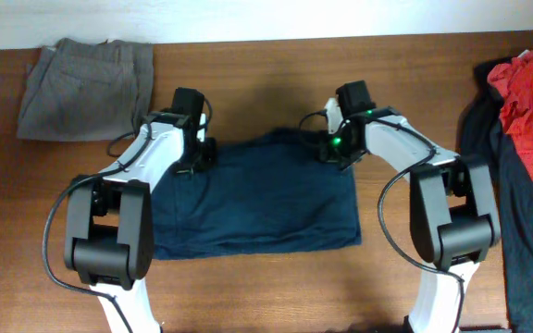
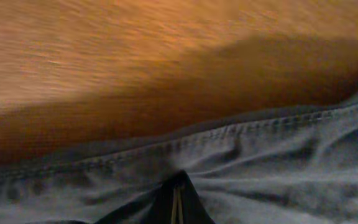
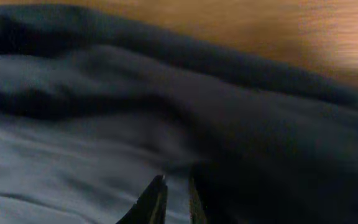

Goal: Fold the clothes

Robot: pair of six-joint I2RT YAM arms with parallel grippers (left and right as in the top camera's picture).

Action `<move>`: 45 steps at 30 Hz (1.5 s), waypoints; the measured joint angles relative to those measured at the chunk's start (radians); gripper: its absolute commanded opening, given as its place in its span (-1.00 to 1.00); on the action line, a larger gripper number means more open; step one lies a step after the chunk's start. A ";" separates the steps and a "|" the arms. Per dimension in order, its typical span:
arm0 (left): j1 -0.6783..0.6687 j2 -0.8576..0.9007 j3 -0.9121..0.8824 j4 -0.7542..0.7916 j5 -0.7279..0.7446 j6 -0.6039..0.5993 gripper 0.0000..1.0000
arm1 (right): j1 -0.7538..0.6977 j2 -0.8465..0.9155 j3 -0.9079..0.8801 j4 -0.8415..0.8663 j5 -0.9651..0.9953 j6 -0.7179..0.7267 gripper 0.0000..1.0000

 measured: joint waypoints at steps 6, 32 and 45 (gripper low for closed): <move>0.060 0.000 0.000 0.004 -0.024 0.018 -0.99 | -0.060 0.000 0.000 -0.006 0.027 0.001 -0.71; 0.045 -0.143 0.229 -0.416 0.052 0.065 -0.99 | 0.016 -0.161 0.394 -0.507 -0.092 -0.119 -0.78; -0.008 -0.143 -0.102 -0.212 0.101 0.024 -0.99 | 0.148 0.048 0.323 -0.417 -0.128 -0.099 -0.81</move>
